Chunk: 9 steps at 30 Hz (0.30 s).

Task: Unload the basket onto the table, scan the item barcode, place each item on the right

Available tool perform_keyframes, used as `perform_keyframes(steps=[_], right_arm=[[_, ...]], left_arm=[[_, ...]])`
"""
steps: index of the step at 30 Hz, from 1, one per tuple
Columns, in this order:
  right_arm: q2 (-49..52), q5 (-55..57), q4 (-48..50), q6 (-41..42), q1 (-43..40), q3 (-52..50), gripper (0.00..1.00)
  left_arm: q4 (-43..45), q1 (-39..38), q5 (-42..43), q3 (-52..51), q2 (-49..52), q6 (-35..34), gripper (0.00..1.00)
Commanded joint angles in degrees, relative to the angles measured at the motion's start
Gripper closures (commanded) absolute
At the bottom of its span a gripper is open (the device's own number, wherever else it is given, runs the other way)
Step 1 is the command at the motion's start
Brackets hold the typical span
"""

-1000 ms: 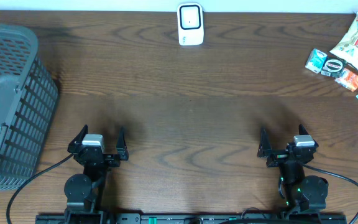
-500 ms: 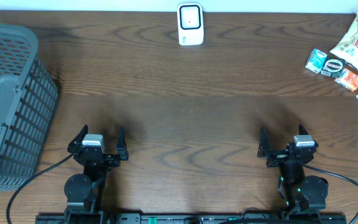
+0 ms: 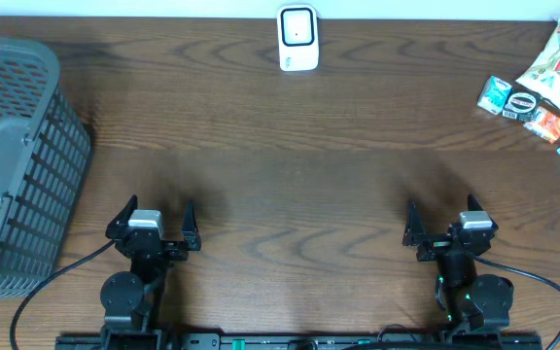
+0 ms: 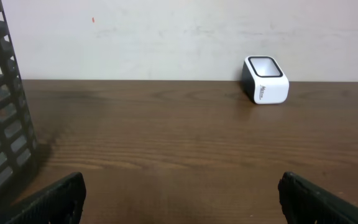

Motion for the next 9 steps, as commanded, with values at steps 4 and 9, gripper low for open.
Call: perform_keyframes(steps=[4,9], right_arm=[[-0.4,0.5,-0.3,0.8,-0.3,-0.1,0.01],[-0.4,0.5,-0.3,0.8,-0.3,-0.1,0.01]], left_arm=[[-2.2,0.3,0.3,-0.9,-0.4,0.2,0.03],[-2.2,0.3,0.3,-0.9,-0.4,0.2,0.02]])
